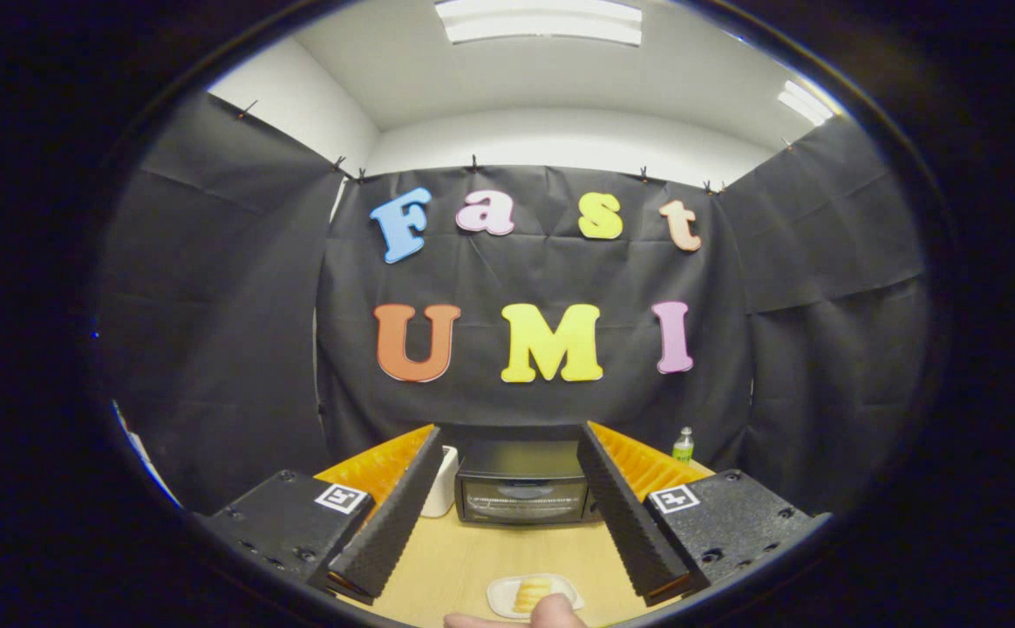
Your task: Open the toaster oven, put the food inside, and close the toaster oven door.
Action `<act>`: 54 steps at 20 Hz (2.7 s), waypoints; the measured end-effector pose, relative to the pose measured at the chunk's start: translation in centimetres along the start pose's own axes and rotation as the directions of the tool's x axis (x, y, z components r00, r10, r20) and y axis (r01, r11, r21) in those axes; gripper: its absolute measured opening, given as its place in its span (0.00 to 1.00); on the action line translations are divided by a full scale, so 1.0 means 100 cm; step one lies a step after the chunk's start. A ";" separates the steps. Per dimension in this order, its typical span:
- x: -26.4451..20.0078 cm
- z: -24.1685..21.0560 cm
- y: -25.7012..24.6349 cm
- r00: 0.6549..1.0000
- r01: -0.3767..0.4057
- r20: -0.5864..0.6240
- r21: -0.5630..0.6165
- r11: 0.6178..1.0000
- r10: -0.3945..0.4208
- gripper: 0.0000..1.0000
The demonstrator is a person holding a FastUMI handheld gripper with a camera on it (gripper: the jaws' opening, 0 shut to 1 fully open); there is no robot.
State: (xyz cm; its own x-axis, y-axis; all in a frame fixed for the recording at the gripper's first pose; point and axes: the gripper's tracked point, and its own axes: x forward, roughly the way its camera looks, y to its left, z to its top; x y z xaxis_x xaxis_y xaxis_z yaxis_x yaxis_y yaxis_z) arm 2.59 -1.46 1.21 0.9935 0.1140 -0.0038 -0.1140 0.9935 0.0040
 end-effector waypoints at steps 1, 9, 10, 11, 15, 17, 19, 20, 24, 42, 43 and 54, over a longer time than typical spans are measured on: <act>0.008 0.001 -0.009 1.000 0.007 -0.013 0.001 1.000 -0.007 1.00; 0.098 0.002 -0.031 0.999 -0.038 0.004 0.001 0.999 0.038 1.00; 0.112 -0.002 -0.029 0.999 -0.048 0.012 0.007 0.999 0.048 1.00; 0.126 -0.007 -0.030 0.999 -0.044 0.005 0.009 0.999 0.044 1.00; 0.176 -0.042 -0.025 0.997 -0.056 -0.048 0.016 0.998 0.057 1.00; 0.207 -0.067 -0.025 0.996 -0.053 -0.075 0.011 0.999 0.054 1.00; 0.236 -0.103 -0.019 0.990 -0.071 -0.119 0.046 0.996 0.076 1.00; 0.247 -0.120 -0.019 0.987 -0.067 -0.143 0.052 0.996 0.074 1.00; 0.290 -0.170 -0.021 0.981 -0.054 -0.185 0.001 0.999 0.053 1.00; 0.317 -0.270 -0.025 0.966 0.020 -0.258 0.022 1.000 -0.013 1.00; 0.314 -0.270 -0.025 0.967 0.010 -0.256 0.001 1.000 -0.009 1.00; 0.225 -0.309 -0.023 0.926 0.004 -0.377 -0.010 1.000 -0.007 1.00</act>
State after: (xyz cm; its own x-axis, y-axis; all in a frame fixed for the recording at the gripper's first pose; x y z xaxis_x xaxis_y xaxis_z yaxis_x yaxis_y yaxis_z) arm 25.07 -1.04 -29.75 0.9192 0.0995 -0.3810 -0.1099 0.9939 -0.0056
